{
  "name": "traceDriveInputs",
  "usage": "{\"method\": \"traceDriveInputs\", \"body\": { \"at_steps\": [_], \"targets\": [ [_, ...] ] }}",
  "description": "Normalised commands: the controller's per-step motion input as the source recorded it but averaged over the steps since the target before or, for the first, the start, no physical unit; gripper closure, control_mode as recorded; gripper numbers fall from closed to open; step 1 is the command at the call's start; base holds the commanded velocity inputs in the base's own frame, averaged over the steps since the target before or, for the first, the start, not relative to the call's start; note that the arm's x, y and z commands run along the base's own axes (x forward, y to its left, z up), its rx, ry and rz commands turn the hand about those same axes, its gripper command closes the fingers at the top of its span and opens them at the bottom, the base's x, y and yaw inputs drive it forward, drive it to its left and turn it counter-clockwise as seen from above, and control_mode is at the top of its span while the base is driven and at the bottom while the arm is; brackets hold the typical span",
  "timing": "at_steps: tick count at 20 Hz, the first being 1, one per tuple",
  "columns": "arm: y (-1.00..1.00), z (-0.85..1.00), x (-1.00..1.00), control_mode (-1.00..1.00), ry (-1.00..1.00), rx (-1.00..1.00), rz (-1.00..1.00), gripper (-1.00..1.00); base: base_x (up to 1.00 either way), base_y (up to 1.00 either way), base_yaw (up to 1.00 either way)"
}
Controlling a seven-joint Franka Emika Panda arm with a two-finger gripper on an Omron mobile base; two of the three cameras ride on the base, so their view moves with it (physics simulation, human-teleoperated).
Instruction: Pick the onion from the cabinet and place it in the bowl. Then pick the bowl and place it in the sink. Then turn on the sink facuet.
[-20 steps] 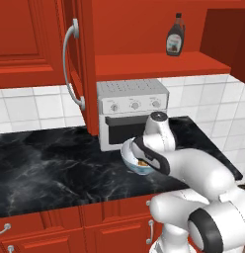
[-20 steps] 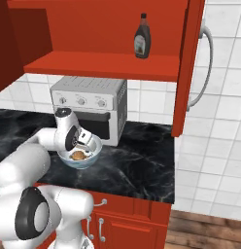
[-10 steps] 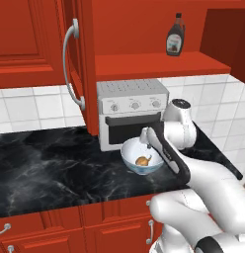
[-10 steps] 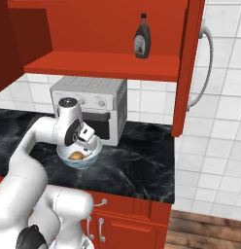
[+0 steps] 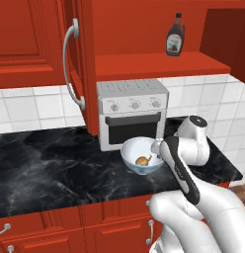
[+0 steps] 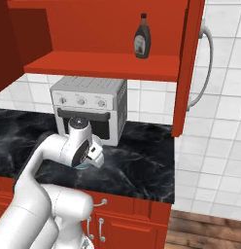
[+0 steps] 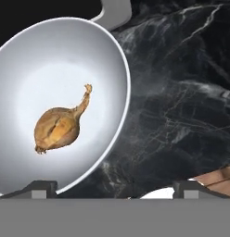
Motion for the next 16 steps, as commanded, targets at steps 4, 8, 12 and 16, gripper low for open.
{"method": "traceDriveInputs", "body": {
  "at_steps": [4, 8, 12, 16],
  "targets": [
    [0.00, -0.10, 0.19, -1.00, 0.00, 0.07, 0.00, -1.00, 0.00, 0.00, 0.00],
    [0.00, -0.13, 0.15, -1.00, 0.00, 0.07, 0.00, -1.00, 0.00, 0.00, 0.00],
    [0.00, -0.25, 0.14, -1.00, 0.00, 0.06, 0.00, -1.00, 0.00, 0.00, 0.00],
    [0.00, -0.31, 0.19, -1.00, 0.01, 0.04, 0.00, -1.00, 0.00, 0.00, 0.00]
  ]
}}
